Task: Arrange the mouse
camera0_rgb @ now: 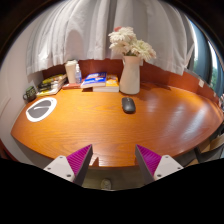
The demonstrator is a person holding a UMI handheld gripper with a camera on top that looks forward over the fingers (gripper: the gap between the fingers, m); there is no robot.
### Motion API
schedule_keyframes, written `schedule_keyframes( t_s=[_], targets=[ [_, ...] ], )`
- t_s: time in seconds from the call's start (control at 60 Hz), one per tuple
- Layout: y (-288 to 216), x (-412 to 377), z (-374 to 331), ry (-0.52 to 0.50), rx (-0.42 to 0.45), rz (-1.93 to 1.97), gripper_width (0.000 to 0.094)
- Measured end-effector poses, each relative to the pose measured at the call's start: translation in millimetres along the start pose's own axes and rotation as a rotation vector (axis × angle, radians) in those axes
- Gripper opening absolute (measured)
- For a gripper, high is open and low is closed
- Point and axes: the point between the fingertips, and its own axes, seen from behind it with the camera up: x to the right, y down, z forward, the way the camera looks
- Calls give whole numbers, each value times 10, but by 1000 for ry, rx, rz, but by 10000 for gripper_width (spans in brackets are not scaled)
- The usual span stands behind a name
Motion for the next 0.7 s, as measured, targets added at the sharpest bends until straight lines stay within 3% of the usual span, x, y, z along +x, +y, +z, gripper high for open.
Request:
schedule_keyframes(
  t_s=[0.167,0.533,0.7],
  targets=[
    [-295,461,669,48,-31,37,862],
    [-1133,692,1939,19,-60,31,835],
    [-1249,648,2197,-13,-66,55,585]
  ],
)
